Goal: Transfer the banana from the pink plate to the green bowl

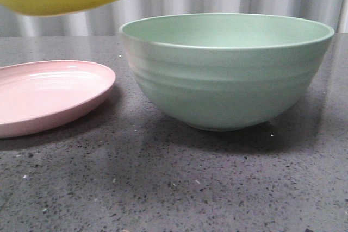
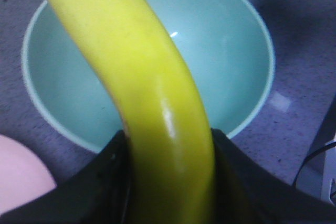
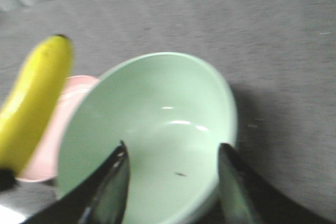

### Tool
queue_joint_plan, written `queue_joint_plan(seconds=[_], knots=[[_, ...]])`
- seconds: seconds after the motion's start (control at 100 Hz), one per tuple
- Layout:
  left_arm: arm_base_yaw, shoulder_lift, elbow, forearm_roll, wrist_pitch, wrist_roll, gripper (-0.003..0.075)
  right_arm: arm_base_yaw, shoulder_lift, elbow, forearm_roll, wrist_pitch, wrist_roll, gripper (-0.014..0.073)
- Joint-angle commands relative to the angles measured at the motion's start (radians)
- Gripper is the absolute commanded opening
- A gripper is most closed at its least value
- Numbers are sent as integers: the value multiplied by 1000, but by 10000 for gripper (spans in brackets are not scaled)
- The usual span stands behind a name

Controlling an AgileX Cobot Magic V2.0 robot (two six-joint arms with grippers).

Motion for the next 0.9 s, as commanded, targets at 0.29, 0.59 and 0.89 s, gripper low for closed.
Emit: queue_joint_plan(seconds=[0.29,0.59,0.89], knots=[[-114,-26,-37,-27,-132,0,19,160,233,-100,305,-258,-4,386],[-114,-26,-37,-27,-132,0,19,272,345,-156,338,-358,-4,386],[-114,-26,-37,-27,-132,0,20,302,376,-161,338,-380,-4,368]])
